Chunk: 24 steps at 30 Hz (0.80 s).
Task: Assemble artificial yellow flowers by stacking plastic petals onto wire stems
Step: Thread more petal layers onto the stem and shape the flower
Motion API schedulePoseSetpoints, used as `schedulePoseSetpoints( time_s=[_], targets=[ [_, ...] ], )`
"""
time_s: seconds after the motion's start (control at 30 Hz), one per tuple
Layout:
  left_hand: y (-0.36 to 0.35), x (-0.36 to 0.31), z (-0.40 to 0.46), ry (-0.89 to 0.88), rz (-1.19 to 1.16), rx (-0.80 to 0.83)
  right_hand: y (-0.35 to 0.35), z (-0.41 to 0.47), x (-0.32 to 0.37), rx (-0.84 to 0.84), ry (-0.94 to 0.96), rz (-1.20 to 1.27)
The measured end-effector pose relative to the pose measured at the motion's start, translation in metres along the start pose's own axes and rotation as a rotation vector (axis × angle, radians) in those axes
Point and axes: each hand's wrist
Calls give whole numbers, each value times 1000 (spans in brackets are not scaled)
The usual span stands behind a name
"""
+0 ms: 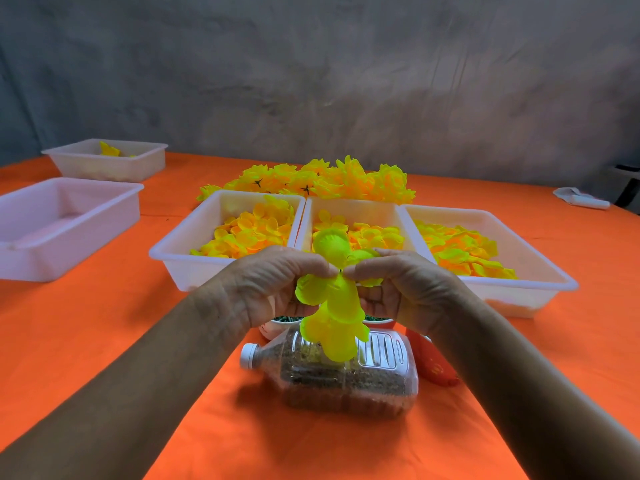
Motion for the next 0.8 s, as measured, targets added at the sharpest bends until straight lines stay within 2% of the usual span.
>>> schedulePoseSetpoints(
  time_s=[0.47, 0.67, 0.8],
  targets=[
    [15, 9, 8, 21, 17, 60, 3, 0, -5, -32, -33, -71],
    [16, 8, 6, 29, 22, 8, 6, 1, -8, -42, -2, -112],
    [3, 4, 3, 3, 77, -134, 6, -1, -9, -46, -8, -105]
  ],
)
Point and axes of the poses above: each hand's wrist, its own z-axis towards the middle knuckle, its own y-axis out of the back of the hand, x = y × z, and after that the axes turned 7 degrees about -z, right-handed
